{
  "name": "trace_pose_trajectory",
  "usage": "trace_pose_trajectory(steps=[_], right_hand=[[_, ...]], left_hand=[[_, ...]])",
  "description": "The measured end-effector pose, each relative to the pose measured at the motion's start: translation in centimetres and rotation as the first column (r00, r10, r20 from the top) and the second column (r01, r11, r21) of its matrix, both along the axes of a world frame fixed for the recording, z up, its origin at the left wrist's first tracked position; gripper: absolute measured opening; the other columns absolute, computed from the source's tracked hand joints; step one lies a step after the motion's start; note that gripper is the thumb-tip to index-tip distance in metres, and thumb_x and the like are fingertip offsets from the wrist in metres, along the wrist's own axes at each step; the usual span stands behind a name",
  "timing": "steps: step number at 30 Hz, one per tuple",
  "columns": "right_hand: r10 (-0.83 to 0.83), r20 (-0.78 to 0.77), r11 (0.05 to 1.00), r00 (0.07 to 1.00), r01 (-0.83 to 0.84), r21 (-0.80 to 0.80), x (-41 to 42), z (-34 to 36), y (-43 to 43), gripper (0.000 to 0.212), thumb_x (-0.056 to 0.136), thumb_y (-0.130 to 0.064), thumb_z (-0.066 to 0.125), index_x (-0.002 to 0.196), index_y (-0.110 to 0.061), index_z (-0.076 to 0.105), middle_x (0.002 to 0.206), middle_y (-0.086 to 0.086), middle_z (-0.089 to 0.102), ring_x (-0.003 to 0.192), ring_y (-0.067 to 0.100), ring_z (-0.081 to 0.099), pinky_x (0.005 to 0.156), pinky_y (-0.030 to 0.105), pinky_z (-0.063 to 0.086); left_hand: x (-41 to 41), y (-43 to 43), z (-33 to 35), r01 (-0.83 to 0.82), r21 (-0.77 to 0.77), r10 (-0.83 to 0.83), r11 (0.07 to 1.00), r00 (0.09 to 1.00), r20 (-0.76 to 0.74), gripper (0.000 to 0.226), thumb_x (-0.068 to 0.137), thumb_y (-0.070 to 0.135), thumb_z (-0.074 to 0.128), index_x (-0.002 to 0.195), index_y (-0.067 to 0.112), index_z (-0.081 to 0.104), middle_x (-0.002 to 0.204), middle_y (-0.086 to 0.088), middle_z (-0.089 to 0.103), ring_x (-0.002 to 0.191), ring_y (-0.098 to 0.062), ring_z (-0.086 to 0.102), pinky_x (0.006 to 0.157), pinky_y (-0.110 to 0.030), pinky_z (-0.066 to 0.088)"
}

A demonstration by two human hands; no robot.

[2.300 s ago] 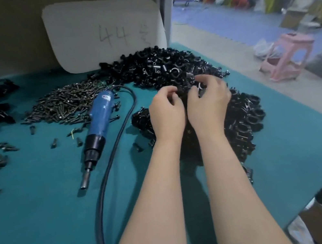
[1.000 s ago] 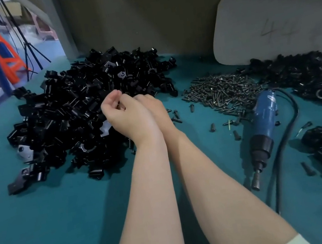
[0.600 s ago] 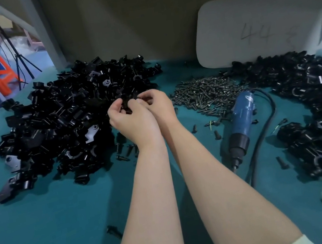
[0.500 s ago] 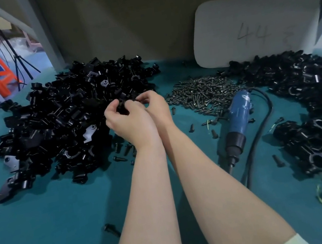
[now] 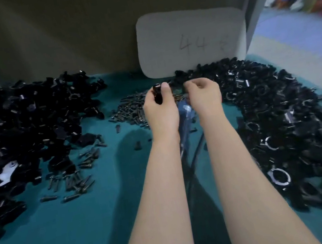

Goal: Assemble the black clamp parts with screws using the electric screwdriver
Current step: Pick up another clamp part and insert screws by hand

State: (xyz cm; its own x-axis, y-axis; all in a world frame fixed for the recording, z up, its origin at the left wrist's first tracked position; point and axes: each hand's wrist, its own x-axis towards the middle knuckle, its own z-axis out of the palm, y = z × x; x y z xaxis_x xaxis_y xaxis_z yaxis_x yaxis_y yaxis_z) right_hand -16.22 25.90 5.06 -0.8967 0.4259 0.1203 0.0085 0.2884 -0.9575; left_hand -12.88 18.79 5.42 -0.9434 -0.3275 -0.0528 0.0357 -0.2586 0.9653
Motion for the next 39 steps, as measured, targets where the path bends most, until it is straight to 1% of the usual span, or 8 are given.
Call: trace_pose_trajectory(steps=[3, 8, 13, 19, 25, 32, 35, 39], right_hand=[[-0.238, 0.095, 0.943, 0.967, 0.207, 0.262, -1.6, -1.0, 5.2, 0.033, 0.094, -0.011, 0.042, 0.122, -0.014, 0.059, 0.136, 0.011, 0.049, 0.122, 0.029, 0.047, 0.095, 0.028, 0.036], [-0.227, 0.323, 0.895, 0.919, 0.066, 0.441, -4.3, -3.3, 7.9, 0.042, 0.097, -0.020, 0.044, 0.137, -0.009, 0.043, 0.152, 0.012, 0.022, 0.135, 0.034, 0.023, 0.105, 0.040, 0.030], [-0.316, 0.423, 0.859, 0.849, 0.067, 0.508, -6.3, -4.5, 8.2, 0.050, 0.099, -0.034, 0.043, 0.141, -0.010, 0.031, 0.150, 0.013, 0.027, 0.133, 0.036, 0.023, 0.106, 0.042, 0.025], [-0.321, 0.402, 0.840, 0.858, 0.062, 0.539, -6.3, -4.9, 8.2, 0.041, 0.098, -0.032, 0.041, 0.135, -0.014, 0.042, 0.144, 0.013, 0.037, 0.129, 0.036, 0.031, 0.103, 0.042, 0.027], [-0.329, 0.418, 0.846, 0.847, 0.068, 0.528, -6.5, -5.0, 8.2, 0.041, 0.096, -0.026, 0.047, 0.133, -0.010, 0.043, 0.141, 0.015, 0.040, 0.126, 0.034, 0.042, 0.102, 0.041, 0.032], [-0.312, 0.202, 0.913, 0.928, 0.234, 0.334, -5.7, -3.5, 8.7, 0.024, 0.094, -0.008, 0.048, 0.116, -0.009, 0.056, 0.122, 0.012, 0.057, 0.098, 0.025, 0.056, 0.074, 0.028, 0.040], [-0.245, 0.047, 0.968, 0.968, 0.248, -0.051, -4.5, -1.3, 8.1, 0.022, 0.096, -0.007, 0.041, 0.103, -0.010, 0.062, 0.106, 0.009, 0.064, 0.079, 0.017, 0.059, 0.075, 0.029, 0.052], [-0.029, -0.130, 0.786, 0.991, -0.057, -0.615, -0.5, 0.7, 5.7, 0.015, 0.094, -0.003, 0.053, 0.080, -0.006, 0.059, 0.079, 0.008, 0.060, 0.061, 0.013, 0.060, 0.063, 0.023, 0.056]], left_hand=[[-1.9, 3.6, 0.0, 0.077, 0.265, -0.112, 0.961, 0.987, 0.117, 0.016, 0.101, 0.025, 0.047, 0.094, 0.011, 0.048, 0.077, 0.000, 0.056, 0.063, -0.009, 0.053, 0.059, -0.022, 0.047], [-3.9, 7.6, -0.2, 0.111, 0.555, -0.219, 0.825, 0.967, 0.132, 0.004, 0.097, 0.002, 0.049, 0.101, 0.003, 0.046, 0.083, -0.006, 0.049, 0.064, -0.011, 0.051, 0.052, -0.014, 0.049], [-5.1, 8.5, -1.4, 0.087, 0.549, -0.204, 0.832, 0.967, 0.155, 0.017, 0.098, 0.001, 0.047, 0.084, 0.010, 0.052, 0.084, -0.004, 0.051, 0.069, -0.012, 0.054, 0.062, -0.017, 0.052], [-4.9, 8.1, -1.3, 0.119, 0.602, -0.231, 0.790, 0.966, 0.112, 0.027, 0.097, -0.003, 0.046, 0.124, -0.001, 0.050, 0.086, -0.008, 0.053, 0.071, -0.015, 0.057, 0.066, -0.021, 0.055], [-4.4, 7.2, -1.1, 0.142, 0.605, -0.241, 0.783, 0.967, 0.084, 0.030, 0.097, -0.004, 0.047, 0.126, -0.003, 0.051, 0.091, -0.009, 0.054, 0.071, -0.015, 0.062, 0.067, -0.019, 0.056], [-4.1, 6.9, -1.4, 0.122, 0.611, -0.218, 0.782, 0.972, 0.084, 0.029, 0.098, -0.007, 0.042, 0.122, 0.001, 0.056, 0.121, -0.017, 0.055, 0.081, -0.017, 0.065, 0.068, -0.015, 0.057], [-3.7, 6.4, -1.1, 0.106, 0.645, -0.204, 0.757, 0.976, 0.080, 0.027, 0.098, -0.005, 0.044, 0.121, 0.001, 0.055, 0.125, -0.019, 0.054, 0.091, -0.022, 0.065, 0.073, -0.017, 0.057], [-1.9, 4.3, -0.3, 0.111, 0.709, -0.205, 0.696, 0.978, 0.048, 0.023, 0.097, 0.012, 0.055, 0.118, 0.002, 0.054, 0.124, -0.015, 0.056, 0.090, -0.018, 0.063, 0.075, -0.017, 0.056]])
